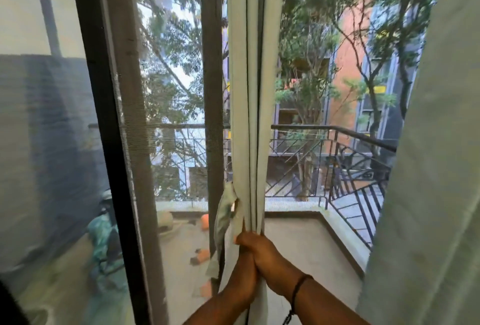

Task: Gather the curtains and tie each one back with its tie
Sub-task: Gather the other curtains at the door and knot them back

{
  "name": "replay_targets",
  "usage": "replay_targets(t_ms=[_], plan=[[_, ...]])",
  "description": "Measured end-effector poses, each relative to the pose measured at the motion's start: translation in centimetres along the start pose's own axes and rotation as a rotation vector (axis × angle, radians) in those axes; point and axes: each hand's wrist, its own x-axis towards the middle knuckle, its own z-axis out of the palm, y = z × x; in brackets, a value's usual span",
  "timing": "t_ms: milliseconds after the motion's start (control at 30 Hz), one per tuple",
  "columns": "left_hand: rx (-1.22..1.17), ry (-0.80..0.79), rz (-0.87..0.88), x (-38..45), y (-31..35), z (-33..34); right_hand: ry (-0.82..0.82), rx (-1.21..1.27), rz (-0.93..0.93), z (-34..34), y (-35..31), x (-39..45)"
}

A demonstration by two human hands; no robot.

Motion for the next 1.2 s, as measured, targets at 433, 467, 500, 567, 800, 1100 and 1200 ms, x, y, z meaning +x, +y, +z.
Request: replay_targets(t_ms=[433, 467, 500, 567, 800, 1100, 1200], plan=[[-1.548, 1.377, 0.084, -5.5, -3.3, -10.1, 0.478, -0.096, -0.532, -7.8, -5.8, -1.8], [-1.39, 1.496, 0.057, -5.7, -3.4, -10.1, 0.6, -0.2, -0.6, -8.1, -5.6, -1.7], [-1.179, 1.573, 0.038, -6.1, -3.4, -10.0, 0.708, -0.313, -0.665, -8.5, -5.3, -1.8], [-0.821, 1.522, 0.012, -6.8, -3.5, -9.5, 0.769, -0.414, -0.8, -8.8, -5.1, -2.6], [-1.075, 1.321, -0.091, -7.9, -4.0, -10.0, 0.646, -0.646, -0.929, -8.5, -4.2, -1.8], [-1.101, 1.08, -0.001, -8.4, -5.0, -9.9, 0.487, -0.81, -0.545, -4.0, -6.9, -1.2], [-1.094, 1.075, -0.034, -7.6, -6.3, -9.5, 0.507, -0.946, -0.528, -2.9, -7.3, -1.4]])
